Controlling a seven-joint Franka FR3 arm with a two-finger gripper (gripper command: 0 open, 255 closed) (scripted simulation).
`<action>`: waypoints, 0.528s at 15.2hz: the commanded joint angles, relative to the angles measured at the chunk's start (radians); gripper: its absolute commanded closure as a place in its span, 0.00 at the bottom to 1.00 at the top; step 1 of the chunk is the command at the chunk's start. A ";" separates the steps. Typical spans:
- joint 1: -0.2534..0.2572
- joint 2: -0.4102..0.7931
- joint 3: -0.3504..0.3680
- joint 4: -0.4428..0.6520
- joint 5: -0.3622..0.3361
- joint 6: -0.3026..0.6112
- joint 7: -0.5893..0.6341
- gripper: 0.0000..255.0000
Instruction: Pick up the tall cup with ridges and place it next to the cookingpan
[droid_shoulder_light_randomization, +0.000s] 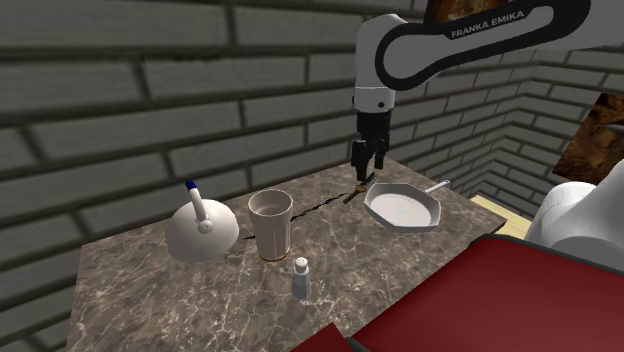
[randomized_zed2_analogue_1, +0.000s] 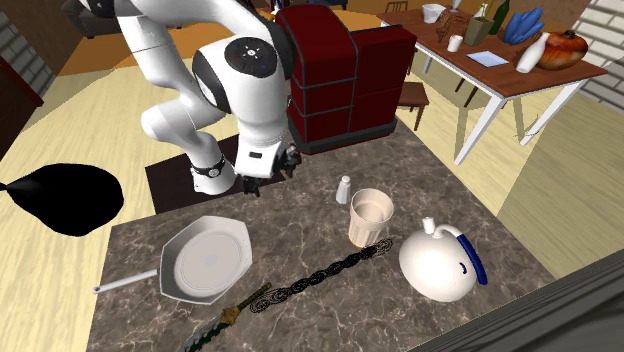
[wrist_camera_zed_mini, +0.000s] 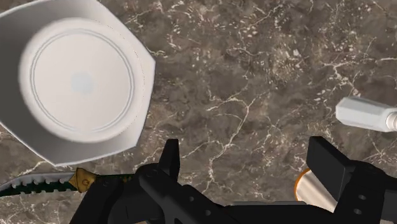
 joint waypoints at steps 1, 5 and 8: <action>0.011 0.058 0.022 0.032 0.010 0.041 0.028 0.00; 0.029 0.183 0.059 0.120 0.013 0.106 0.082 0.00; 0.044 0.280 0.082 0.198 0.005 0.146 0.124 0.00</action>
